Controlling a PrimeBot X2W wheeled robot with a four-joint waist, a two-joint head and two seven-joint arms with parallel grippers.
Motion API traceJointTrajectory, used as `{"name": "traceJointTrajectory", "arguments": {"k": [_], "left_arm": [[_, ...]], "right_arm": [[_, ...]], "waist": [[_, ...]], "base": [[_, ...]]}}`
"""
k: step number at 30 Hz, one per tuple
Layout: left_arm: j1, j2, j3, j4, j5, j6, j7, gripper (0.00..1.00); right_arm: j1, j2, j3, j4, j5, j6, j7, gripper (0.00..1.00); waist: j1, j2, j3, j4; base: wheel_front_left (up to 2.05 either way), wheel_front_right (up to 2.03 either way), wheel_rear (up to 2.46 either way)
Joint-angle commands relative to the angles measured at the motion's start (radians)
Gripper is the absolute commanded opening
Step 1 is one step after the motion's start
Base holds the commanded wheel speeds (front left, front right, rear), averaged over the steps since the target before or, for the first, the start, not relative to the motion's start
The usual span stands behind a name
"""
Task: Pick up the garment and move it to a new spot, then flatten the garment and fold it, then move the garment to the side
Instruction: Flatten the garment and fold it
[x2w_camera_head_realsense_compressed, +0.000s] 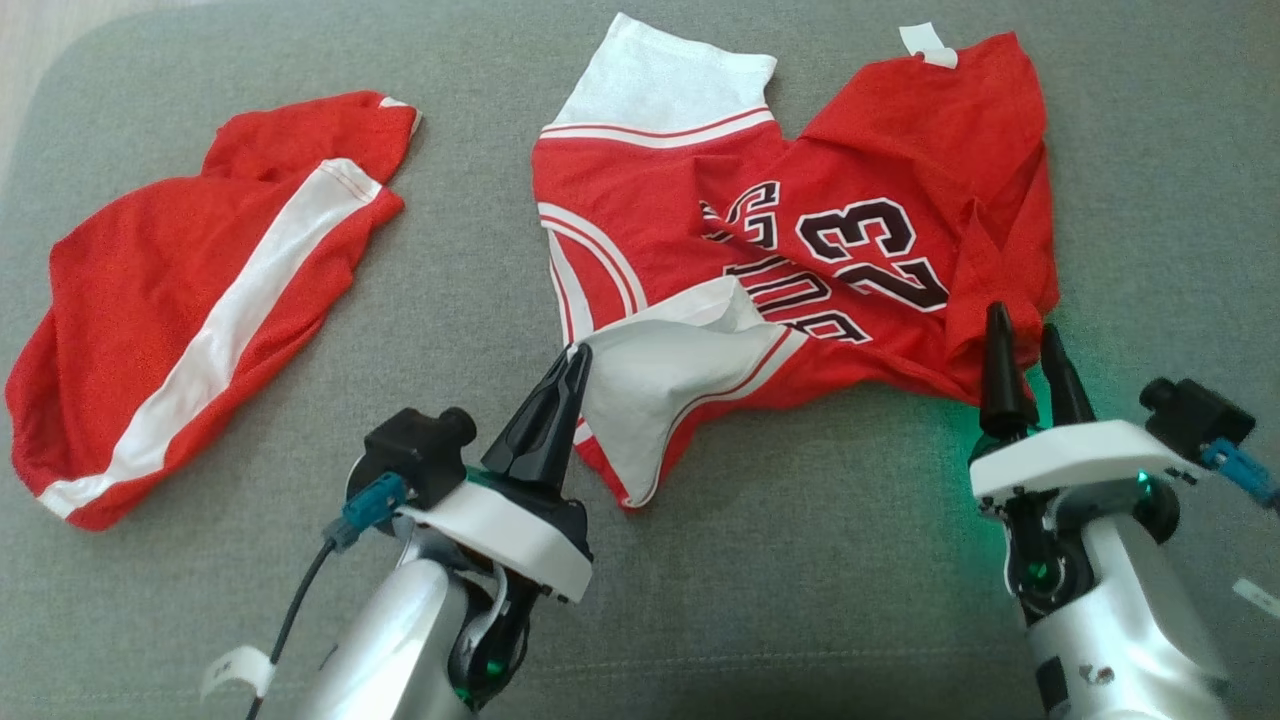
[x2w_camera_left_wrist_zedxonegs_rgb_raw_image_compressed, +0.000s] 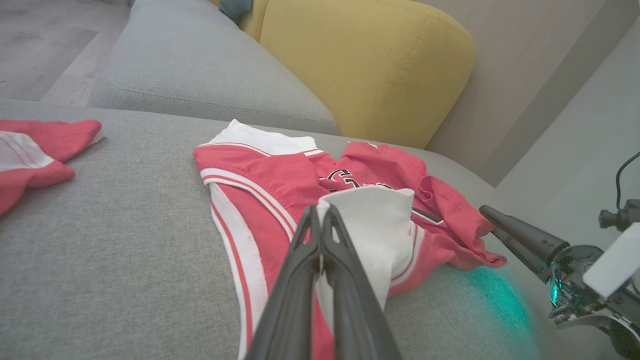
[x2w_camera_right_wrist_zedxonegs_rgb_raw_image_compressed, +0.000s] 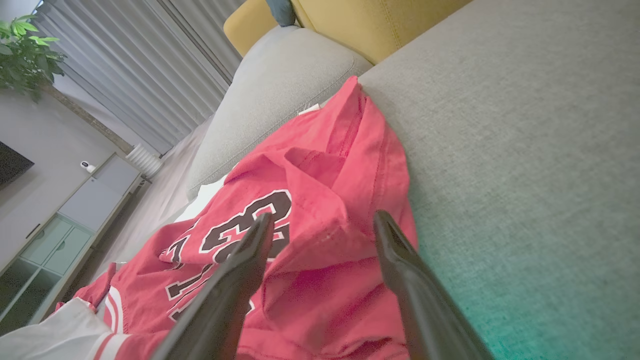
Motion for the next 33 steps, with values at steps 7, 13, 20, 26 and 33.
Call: {"name": "traceJointTrajectory", "arguments": {"k": [7, 13, 20, 26, 33], "left_arm": [[-0.019, 0.007, 0.021, -0.035, -0.002, 0.004, -0.009, 0.0], [-0.021, 0.007, 0.025, -0.036, -0.002, 0.005, -0.009, 0.0], [-0.024, 0.007, 0.031, -0.037, -0.001, 0.004, -0.009, 0.0], [-0.025, 0.007, 0.032, -0.036, -0.002, 0.004, -0.009, 0.0], [-0.026, 0.007, 0.051, -0.048, -0.003, 0.011, -0.009, 0.0]], "right_arm": [[-0.055, -0.005, 0.01, -0.02, -0.054, 0.007, -0.008, 1.0], [-0.057, -0.005, -0.001, -0.009, -0.067, 0.007, 0.003, 1.0], [-0.057, -0.005, 0.006, -0.004, -0.065, 0.007, 0.024, 0.45], [-0.052, -0.005, 0.012, -0.005, -0.068, 0.007, 0.039, 0.0], [-0.054, -0.005, -0.002, -0.032, -0.089, 0.007, 0.036, 0.0]], "waist": [[0.0, 0.0, 0.002, 0.003], [0.0, 0.0, 0.004, 0.003], [0.0, 0.0, 0.007, -0.002], [0.0, 0.0, 0.005, -0.002], [0.0, 0.0, -0.005, -0.003]], "base": [[0.0, 0.0, 0.0], [0.0, 0.0, 0.0], [0.0, 0.0, 0.0], [0.0, 0.0, 0.0], [0.0, 0.0, 0.0]]}}
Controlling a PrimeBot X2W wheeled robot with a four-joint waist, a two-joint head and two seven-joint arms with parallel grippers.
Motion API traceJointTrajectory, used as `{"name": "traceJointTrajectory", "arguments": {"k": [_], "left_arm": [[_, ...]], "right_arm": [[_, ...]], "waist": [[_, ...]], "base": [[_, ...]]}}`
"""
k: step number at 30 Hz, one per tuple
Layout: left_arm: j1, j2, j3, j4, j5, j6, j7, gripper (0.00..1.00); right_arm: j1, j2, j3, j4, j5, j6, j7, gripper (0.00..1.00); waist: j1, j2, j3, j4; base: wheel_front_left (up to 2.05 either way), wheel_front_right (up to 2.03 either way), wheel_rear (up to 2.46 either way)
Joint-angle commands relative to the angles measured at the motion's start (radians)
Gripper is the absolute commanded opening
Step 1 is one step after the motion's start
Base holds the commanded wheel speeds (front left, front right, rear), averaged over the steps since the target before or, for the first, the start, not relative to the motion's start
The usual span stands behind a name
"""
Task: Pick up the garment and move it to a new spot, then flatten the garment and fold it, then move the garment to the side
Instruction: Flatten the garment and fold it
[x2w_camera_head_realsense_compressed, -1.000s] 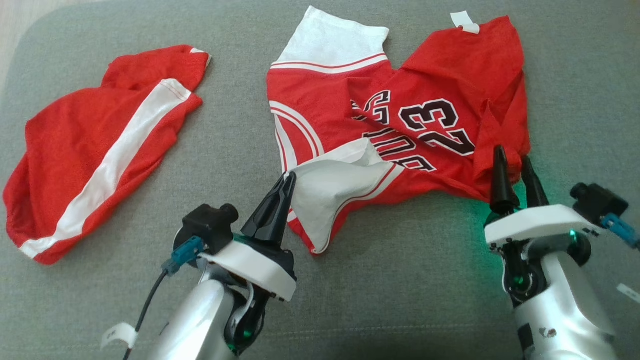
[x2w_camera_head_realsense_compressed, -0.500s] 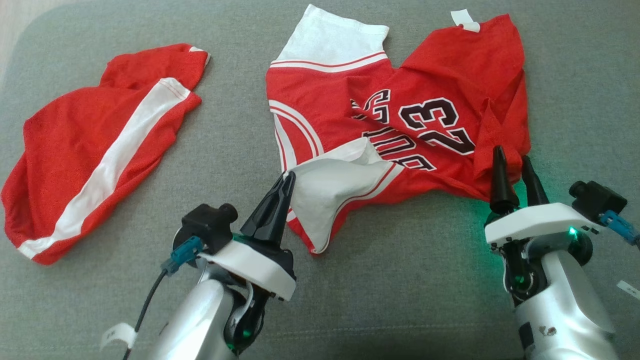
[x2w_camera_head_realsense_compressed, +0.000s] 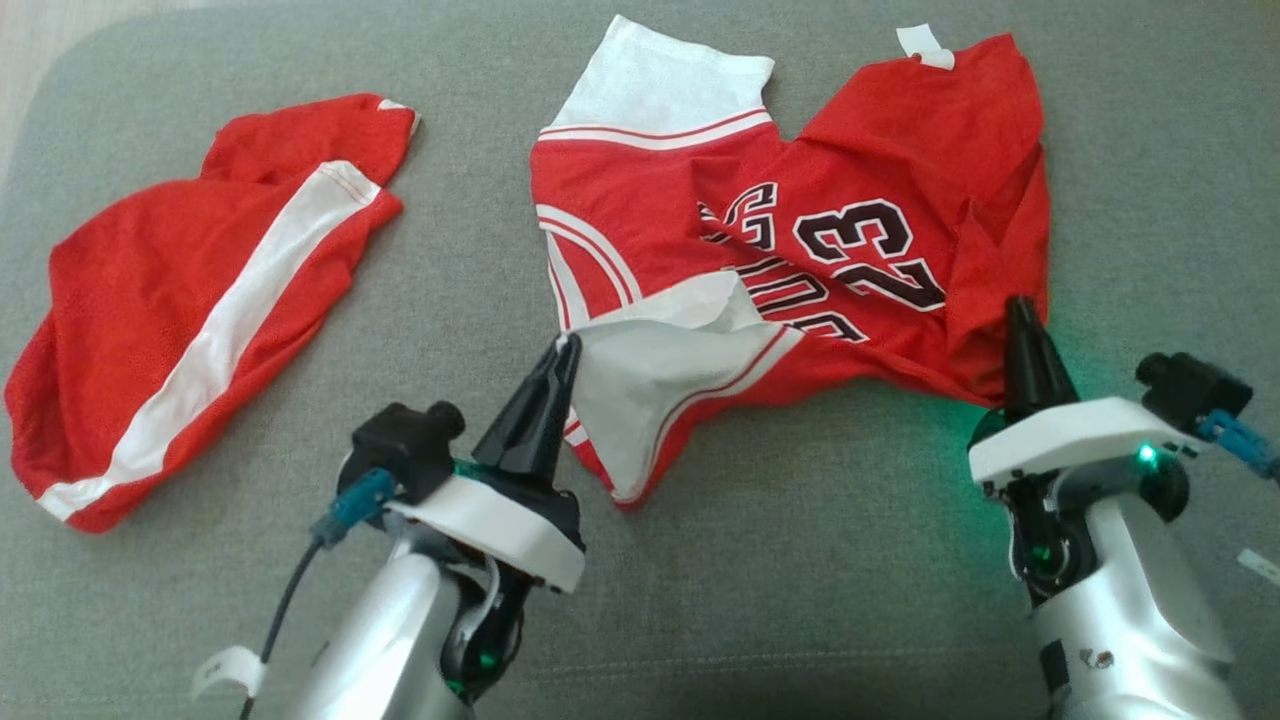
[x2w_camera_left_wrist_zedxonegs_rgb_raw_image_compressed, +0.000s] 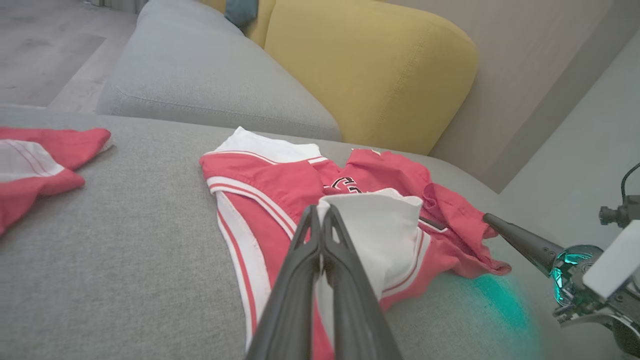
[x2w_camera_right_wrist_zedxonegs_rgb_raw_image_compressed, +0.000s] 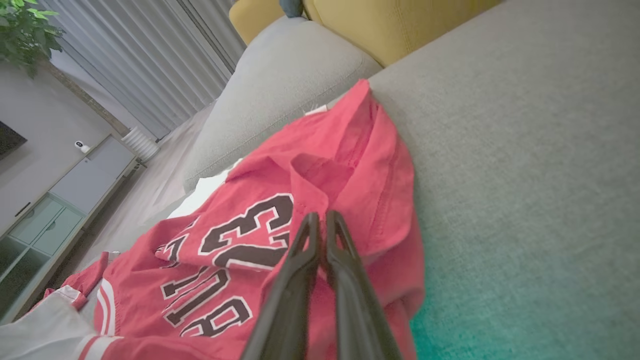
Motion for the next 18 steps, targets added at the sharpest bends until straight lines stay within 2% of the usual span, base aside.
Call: {"name": "traceJointTrajectory", "arguments": {"k": [1, 4, 7, 12, 18], "left_arm": [[-0.027, 0.007, 0.046, -0.044, -0.001, 0.004, -0.009, 0.0], [-0.036, 0.007, 0.088, -0.072, 0.008, 0.008, -0.009, 0.0], [-0.061, 0.01, 0.143, -0.112, 0.04, 0.004, -0.009, 0.0], [-0.149, 0.045, 0.232, -0.197, 0.073, -0.013, -0.009, 0.0], [-0.287, 0.086, 0.315, -0.296, 0.09, -0.024, -0.009, 0.0]], "right_arm": [[-0.028, -0.005, 0.015, -0.052, -0.025, 0.007, -0.007, 0.0], [-0.056, -0.008, -0.004, -0.113, -0.068, 0.007, 0.018, 0.0], [-0.096, -0.037, -0.029, -0.2, -0.106, 0.007, 0.065, 0.0], [-0.191, -0.106, -0.07, -0.345, -0.148, 0.007, 0.162, 0.0], [-0.285, -0.155, -0.066, -0.449, -0.174, 0.007, 0.238, 0.0]], "waist": [[0.0, 0.0, -0.005, -0.002], [0.0, 0.0, -0.02, -0.01], [0.0, 0.0, -0.041, -0.017], [0.0, 0.0, -0.083, -0.027], [0.0, 0.0, -0.155, -0.033]], "base": [[0.0, 0.0, 0.0], [0.0, 0.0, 0.0], [0.0, 0.0, 0.0], [0.0, 0.0, 0.0], [0.0, 0.0, 0.0]]}}
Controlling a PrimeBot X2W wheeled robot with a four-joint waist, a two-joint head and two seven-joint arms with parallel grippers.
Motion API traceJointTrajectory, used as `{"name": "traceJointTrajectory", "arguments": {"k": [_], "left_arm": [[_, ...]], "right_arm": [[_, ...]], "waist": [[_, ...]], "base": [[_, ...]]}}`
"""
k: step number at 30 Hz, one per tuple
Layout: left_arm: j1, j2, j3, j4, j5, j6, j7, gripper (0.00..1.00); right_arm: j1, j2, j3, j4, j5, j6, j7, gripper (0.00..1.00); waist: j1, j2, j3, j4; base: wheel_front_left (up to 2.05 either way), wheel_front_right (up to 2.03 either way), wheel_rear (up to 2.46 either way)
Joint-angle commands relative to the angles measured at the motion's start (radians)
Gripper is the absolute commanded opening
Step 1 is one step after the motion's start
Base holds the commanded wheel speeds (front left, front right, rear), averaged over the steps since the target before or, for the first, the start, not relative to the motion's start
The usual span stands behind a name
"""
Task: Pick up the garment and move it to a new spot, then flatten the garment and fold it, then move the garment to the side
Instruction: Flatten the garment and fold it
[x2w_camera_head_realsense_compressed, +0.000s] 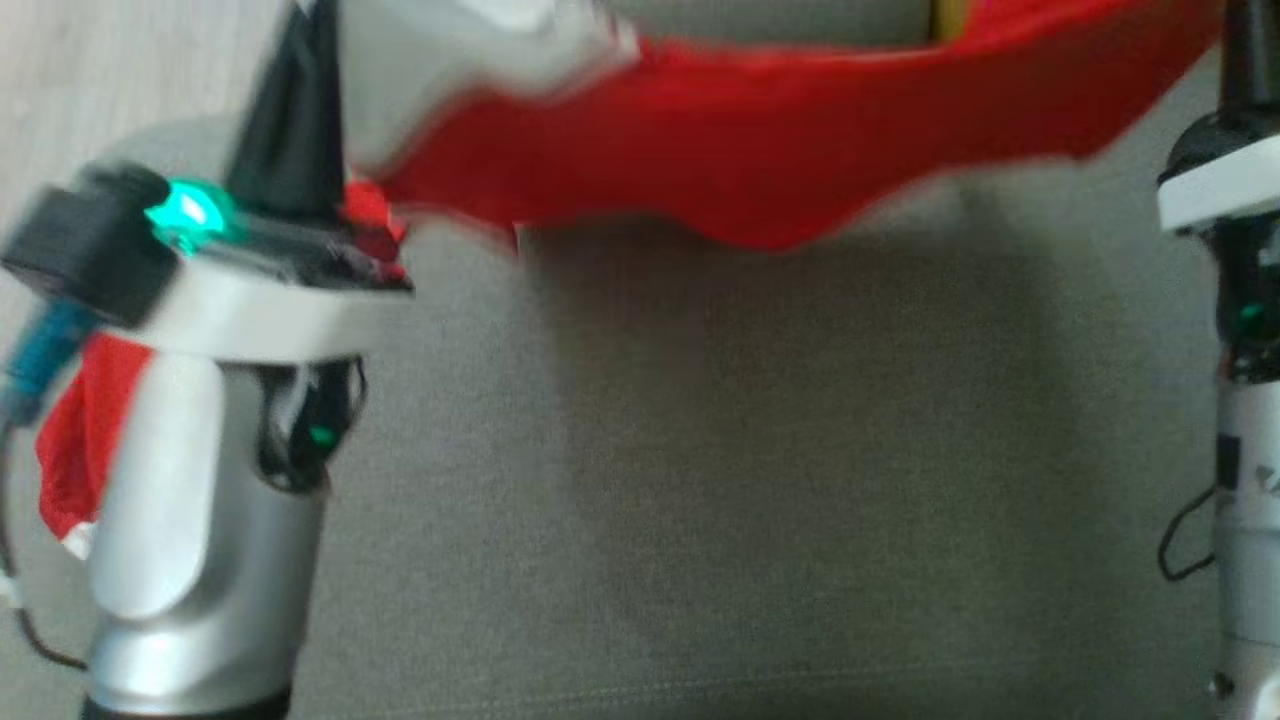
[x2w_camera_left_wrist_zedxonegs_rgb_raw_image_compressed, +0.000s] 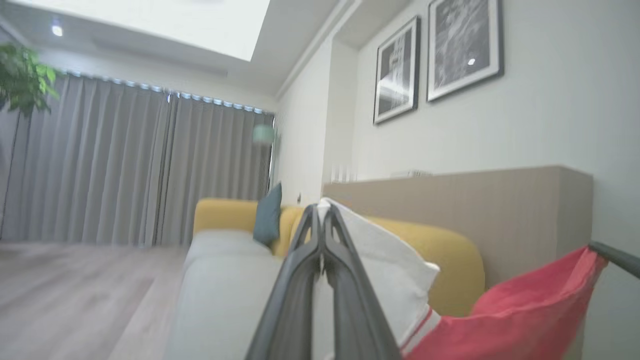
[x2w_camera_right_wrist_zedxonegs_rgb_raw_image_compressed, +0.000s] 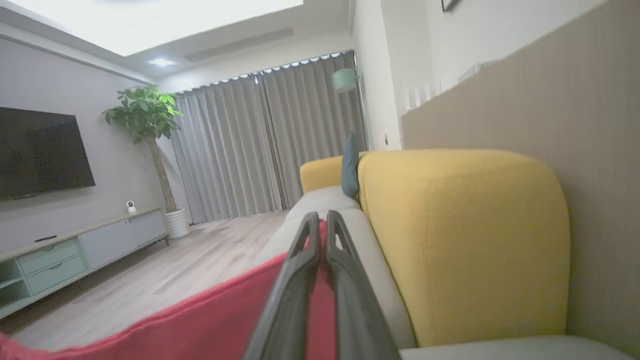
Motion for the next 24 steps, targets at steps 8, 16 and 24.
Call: {"name": "traceJointTrajectory", "arguments": {"k": [8, 16, 24], "left_arm": [[-0.115, 0.065, 0.08, -0.153, 0.021, 0.002, 0.001, 0.0], [-0.102, 0.108, 0.11, -0.348, 0.004, 0.025, 0.117, 0.0], [-0.238, 0.183, 0.084, -0.292, -0.022, 0.0, 0.236, 0.0]], "right_arm": [[-0.026, -0.005, 0.0, -0.175, -0.038, 0.007, 0.05, 0.0], [0.092, 0.062, -0.08, -0.407, -0.085, 0.007, 0.177, 0.0], [0.022, 0.1, -0.115, -0.461, -0.168, 0.007, 0.289, 0.0]], "waist": [[0.0, 0.0, -0.11, -0.013], [0.0, 0.0, -0.134, -0.026], [0.0, 0.0, -0.034, -0.046]], "base": [[0.0, 0.0, 0.0], [0.0, 0.0, 0.0], [0.0, 0.0, 0.0]]}}
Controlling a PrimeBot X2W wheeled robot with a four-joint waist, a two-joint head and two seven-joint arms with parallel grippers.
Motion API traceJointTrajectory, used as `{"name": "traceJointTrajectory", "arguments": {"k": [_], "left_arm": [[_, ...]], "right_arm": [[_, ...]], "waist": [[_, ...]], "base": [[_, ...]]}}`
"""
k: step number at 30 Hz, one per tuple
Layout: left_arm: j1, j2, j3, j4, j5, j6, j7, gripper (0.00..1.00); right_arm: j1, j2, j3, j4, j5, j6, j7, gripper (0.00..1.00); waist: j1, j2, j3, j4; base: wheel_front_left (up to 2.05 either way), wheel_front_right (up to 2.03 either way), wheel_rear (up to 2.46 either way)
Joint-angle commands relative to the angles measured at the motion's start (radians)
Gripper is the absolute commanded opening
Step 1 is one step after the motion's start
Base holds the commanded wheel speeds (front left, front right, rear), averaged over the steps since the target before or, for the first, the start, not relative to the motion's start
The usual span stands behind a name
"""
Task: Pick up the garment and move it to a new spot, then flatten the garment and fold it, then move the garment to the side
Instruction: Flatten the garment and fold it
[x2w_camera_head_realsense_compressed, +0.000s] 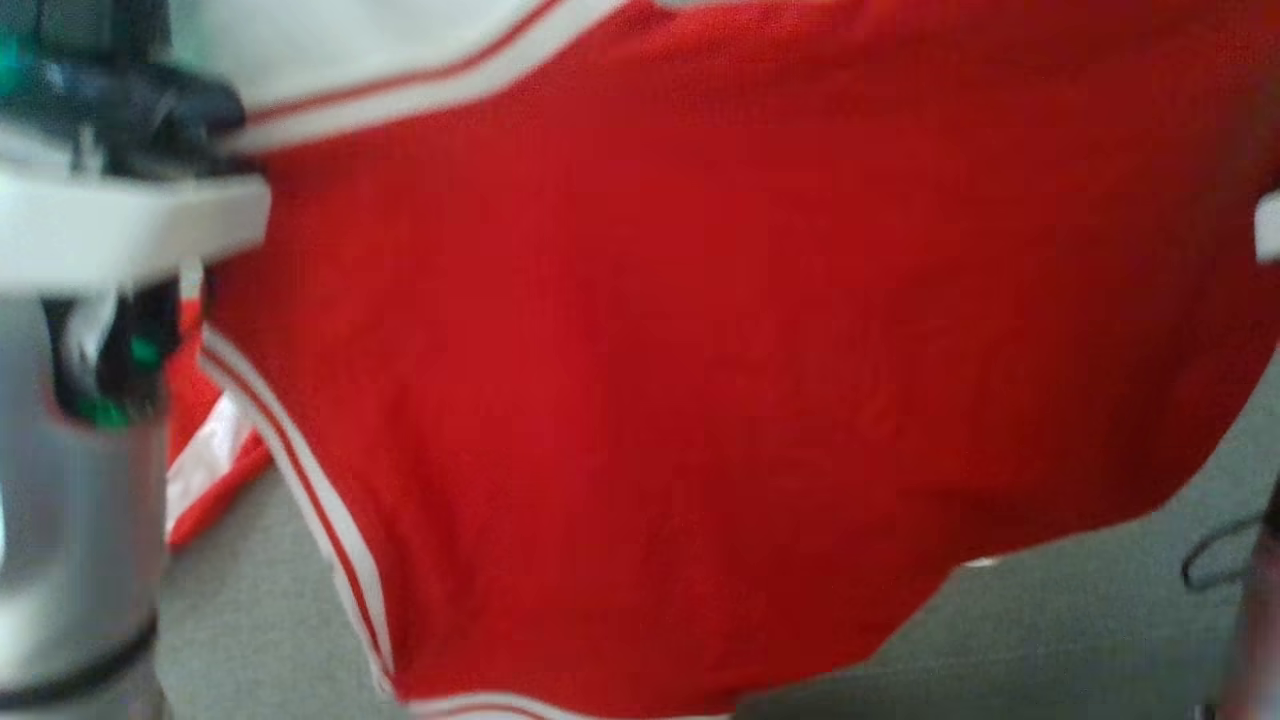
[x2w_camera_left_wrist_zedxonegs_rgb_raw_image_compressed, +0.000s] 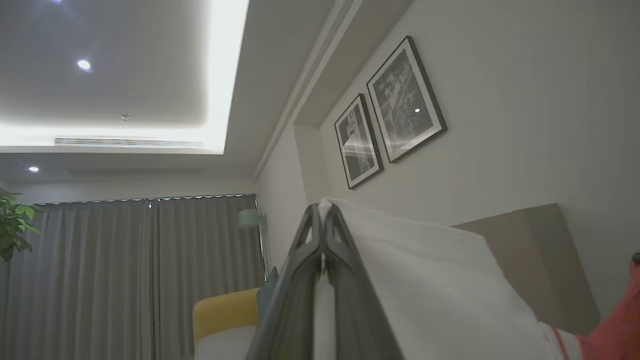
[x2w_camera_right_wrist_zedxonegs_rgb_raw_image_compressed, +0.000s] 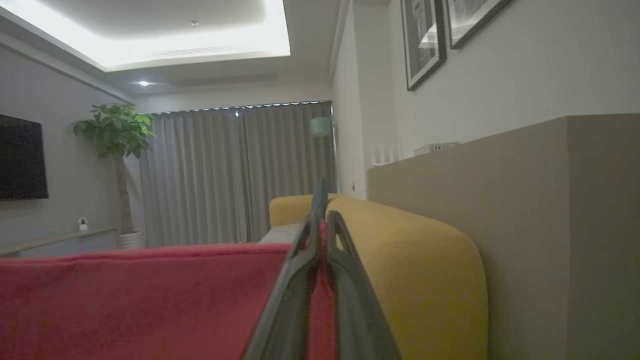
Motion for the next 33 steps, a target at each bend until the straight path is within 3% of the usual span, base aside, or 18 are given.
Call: {"name": "traceJointTrajectory", "arguments": {"k": [1, 4, 9, 15, 19, 25, 33], "left_arm": [[-0.118, 0.054, 0.016, 0.029, -0.007, -0.008, 0.013, 0.0], [-0.201, 0.072, 0.002, 0.114, -0.019, -0.016, 0.011, 0.0], [-0.461, 0.122, -0.06, 0.349, -0.014, -0.025, -0.047, 0.0], [-0.756, 0.123, -0.101, 0.602, 0.018, -0.027, -0.192, 0.0], [-0.853, 0.094, -0.109, 0.691, 0.042, -0.027, -0.228, 0.0], [-0.776, 0.06, -0.155, 0.64, 0.041, -0.028, -0.232, 0.0], [-0.411, 0.092, -0.263, 0.551, 0.026, -0.028, -0.232, 0.0]], "right_arm": [[-0.117, 0.011, 0.017, 0.006, -0.01, 0.007, 0.014, 0.0], [-0.204, 0.011, 0.018, 0.072, -0.028, 0.007, 0.008, 0.0], [-0.486, -0.01, 0.047, 0.329, -0.077, 0.007, -0.083, 0.0], [-0.816, -0.048, 0.041, 0.637, -0.142, 0.007, -0.313, 0.0], [-0.932, -0.052, 0.011, 0.782, -0.13, 0.007, -0.464, 0.0], [-0.899, -0.047, 0.052, 0.924, -0.091, 0.007, -0.616, 0.0], [-0.606, -0.07, 0.131, 1.074, -0.006, 0.007, -0.644, 0.0]], "waist": [[0.0001, 0.0, 0.076, -0.012], [0.0001, 0.0, 0.14, -0.019], [0.0001, 0.0, 0.3, -0.031], [0.0001, 0.0, 0.395, -0.013], [0.0001, 0.0, 0.424, 0.014], [0.0001, 0.0, 0.463, 0.048], [0.0001, 0.0, 0.43, 0.075]], "base": [[0.0, 0.0, 0.0], [0.0, 0.0, 0.0], [0.0, 0.0, 0.0], [0.0, 0.0, 0.0], [0.0, 0.0, 0.0], [0.0, 0.0, 0.0], [0.0, 0.0, 0.0]]}}
